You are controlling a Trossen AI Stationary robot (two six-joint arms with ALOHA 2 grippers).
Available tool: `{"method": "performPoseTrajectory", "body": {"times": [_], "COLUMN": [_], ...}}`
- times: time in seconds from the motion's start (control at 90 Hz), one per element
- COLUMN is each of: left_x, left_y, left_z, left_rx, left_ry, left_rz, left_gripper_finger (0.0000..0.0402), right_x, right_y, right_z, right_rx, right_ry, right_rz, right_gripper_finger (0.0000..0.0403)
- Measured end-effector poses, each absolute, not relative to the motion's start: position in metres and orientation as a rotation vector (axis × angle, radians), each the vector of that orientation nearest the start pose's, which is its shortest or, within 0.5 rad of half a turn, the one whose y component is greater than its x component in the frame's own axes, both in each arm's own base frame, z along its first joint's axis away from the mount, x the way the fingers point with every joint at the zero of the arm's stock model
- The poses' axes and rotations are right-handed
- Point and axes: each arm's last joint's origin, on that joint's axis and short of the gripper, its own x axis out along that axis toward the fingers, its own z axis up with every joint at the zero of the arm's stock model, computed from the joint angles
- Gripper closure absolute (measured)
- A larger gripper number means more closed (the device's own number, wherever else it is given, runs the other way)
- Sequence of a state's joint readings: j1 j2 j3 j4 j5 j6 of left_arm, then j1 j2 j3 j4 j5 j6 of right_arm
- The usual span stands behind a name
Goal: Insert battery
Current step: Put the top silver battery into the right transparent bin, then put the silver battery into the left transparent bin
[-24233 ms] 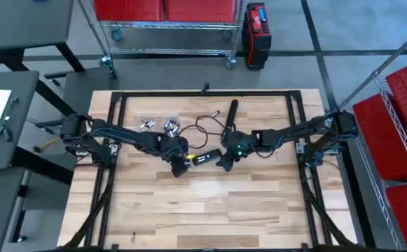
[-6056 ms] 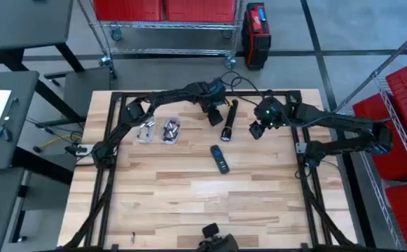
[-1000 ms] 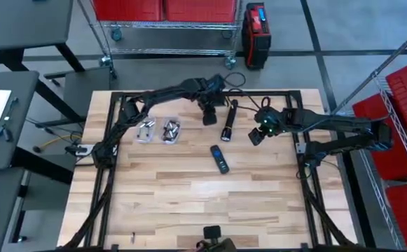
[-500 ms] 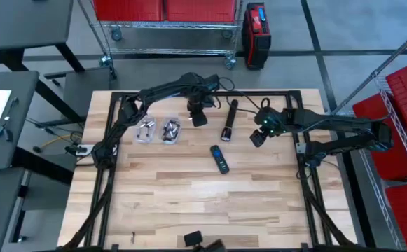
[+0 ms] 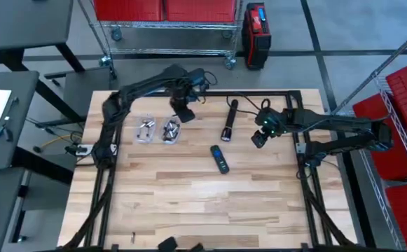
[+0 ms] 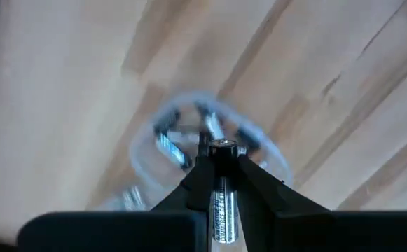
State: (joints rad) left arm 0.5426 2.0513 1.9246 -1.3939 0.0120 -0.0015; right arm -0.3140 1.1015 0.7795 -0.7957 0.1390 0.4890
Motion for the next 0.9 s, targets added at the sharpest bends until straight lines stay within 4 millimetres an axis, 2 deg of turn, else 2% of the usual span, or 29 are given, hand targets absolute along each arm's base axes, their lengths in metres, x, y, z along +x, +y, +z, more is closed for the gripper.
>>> {"method": "performPoseTrajectory", "body": {"times": [0.211,0.378,0.533,0.7,0.8,0.9], "left_x": [0.312,0.296,0.29,0.286,0.288,0.288], "left_y": [0.179,0.175,0.172,0.152,0.13,0.099], "left_z": [0.253,0.237,0.237,0.253,0.269,0.286], "left_rx": [-0.502,-0.59,-0.634,-0.679,-0.675,-0.683], "left_ry": [1.335,1.376,1.434,1.431,1.378,1.331], "left_rz": [0.531,0.659,0.684,0.648,0.637,0.622], "left_gripper_finger": [0.0385,0.0375,0.0342,0.0291,0.0258,0.0232], "right_x": [0.185,0.186,0.186,0.186,0.186,0.187], "right_y": [-0.064,-0.065,-0.065,-0.064,-0.063,-0.062], "right_z": [0.232,0.233,0.233,0.233,0.233,0.233], "right_rx": [0.525,0.504,0.48,0.472,0.44,0.419], "right_ry": [0.988,0.983,0.988,0.992,1.002,1.008], "right_rz": [-0.671,-0.657,-0.642,-0.634,-0.612,-0.593], "right_gripper_finger": [0.0171,0.0171,0.0171,0.0171,0.0171,0.0171]}}
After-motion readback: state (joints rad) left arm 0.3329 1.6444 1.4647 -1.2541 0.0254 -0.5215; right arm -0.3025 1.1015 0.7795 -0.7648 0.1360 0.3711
